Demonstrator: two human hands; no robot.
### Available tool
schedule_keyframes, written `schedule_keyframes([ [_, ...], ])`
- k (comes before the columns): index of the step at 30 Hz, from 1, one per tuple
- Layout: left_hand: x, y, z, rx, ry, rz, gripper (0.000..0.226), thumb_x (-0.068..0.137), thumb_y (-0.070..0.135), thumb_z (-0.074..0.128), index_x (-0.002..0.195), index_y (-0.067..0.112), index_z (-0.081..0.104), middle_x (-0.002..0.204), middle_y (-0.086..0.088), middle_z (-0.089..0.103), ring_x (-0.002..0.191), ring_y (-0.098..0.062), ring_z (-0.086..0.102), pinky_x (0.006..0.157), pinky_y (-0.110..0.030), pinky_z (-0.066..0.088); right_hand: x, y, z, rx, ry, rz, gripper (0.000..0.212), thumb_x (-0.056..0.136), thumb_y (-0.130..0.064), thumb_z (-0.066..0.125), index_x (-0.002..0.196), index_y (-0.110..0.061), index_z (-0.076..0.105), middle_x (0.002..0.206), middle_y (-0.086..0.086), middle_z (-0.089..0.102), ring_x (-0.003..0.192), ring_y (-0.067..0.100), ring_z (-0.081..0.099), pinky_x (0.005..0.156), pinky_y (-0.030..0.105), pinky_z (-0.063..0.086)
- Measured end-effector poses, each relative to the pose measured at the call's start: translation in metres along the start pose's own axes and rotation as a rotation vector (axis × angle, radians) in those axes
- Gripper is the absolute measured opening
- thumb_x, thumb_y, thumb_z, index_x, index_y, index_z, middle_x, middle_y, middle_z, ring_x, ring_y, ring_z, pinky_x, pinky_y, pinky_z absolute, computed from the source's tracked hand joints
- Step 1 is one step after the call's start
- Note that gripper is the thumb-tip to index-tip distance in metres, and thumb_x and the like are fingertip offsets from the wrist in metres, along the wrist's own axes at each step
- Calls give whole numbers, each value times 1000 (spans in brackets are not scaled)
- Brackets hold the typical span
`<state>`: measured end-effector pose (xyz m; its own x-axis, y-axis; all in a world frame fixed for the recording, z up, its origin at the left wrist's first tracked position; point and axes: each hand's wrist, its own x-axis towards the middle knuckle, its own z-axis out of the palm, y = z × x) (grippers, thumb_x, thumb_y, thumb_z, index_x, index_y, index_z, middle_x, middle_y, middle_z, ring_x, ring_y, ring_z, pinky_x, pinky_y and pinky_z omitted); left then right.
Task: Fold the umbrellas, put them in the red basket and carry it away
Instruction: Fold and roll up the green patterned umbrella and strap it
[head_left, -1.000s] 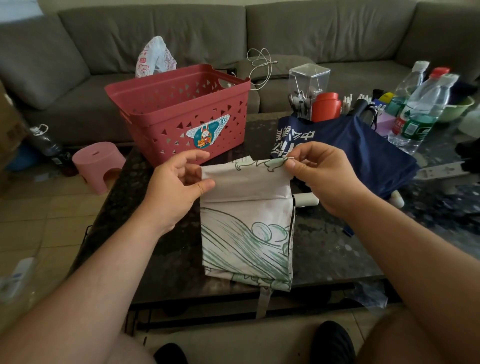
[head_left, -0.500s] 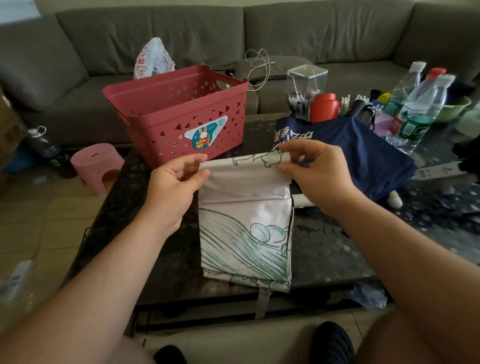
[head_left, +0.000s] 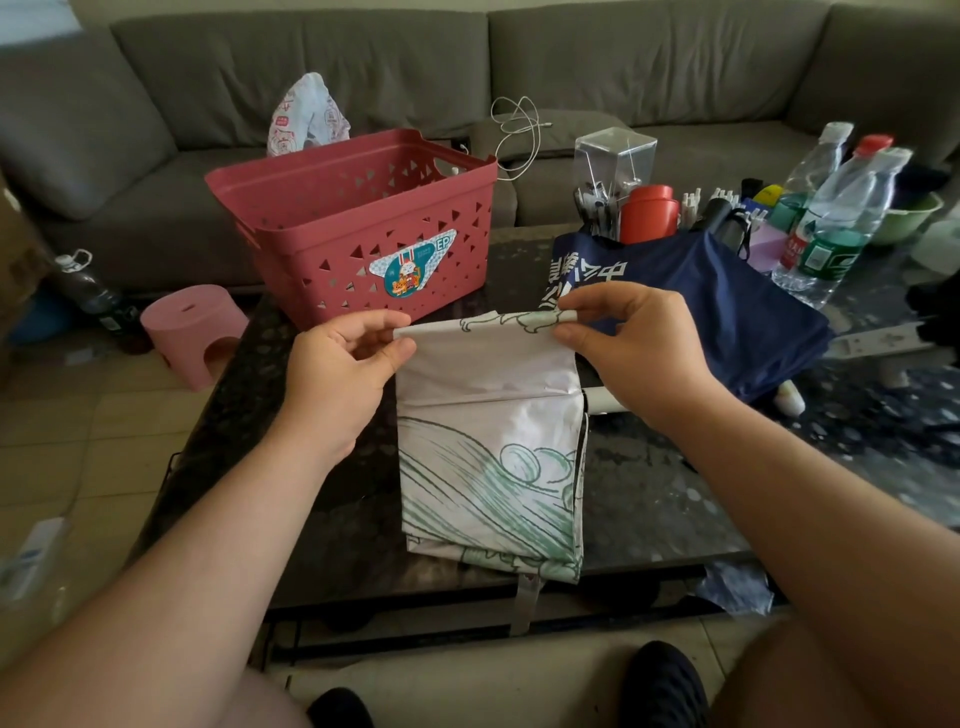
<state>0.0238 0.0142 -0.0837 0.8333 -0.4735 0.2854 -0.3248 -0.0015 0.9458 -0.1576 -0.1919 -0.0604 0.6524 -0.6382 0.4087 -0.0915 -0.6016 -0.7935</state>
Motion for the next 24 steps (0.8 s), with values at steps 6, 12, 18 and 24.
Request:
schedule_keyframes([
  [6,2,-4,-1,48,25,4,26,89,5,81,95,30,79,94,6,78,89,-8,70,86,-24,61,-1,-4,-1,-143,4,-80,12,89,-25,81,95,-34,77,85,-25,69,87,-20,57,78,0,38],
  [12,2,-4,-6,72,-8,24,25,89,9,82,85,34,80,101,8,76,94,-9,68,92,-33,59,1,4,0,-31,-11,-56,26,90,-21,80,81,-43,70,98,-16,65,94,2,63,85,23,46],
  [18,-2,-1,-12,-23,-207,-25,20,93,-1,73,91,18,76,104,4,80,104,-13,73,93,-26,58,-5,9,-9,145,-220,-51,33,84,-25,87,113,-31,73,115,-17,72,116,5,65,102,38,52],
  [24,-7,-8,-21,-3,-288,11,26,87,-7,76,90,19,76,85,9,76,85,-6,67,82,-23,58,-13,13,0,-167,-297,-254,40,81,-21,88,118,-29,75,115,-16,70,109,3,65,97,32,54],
])
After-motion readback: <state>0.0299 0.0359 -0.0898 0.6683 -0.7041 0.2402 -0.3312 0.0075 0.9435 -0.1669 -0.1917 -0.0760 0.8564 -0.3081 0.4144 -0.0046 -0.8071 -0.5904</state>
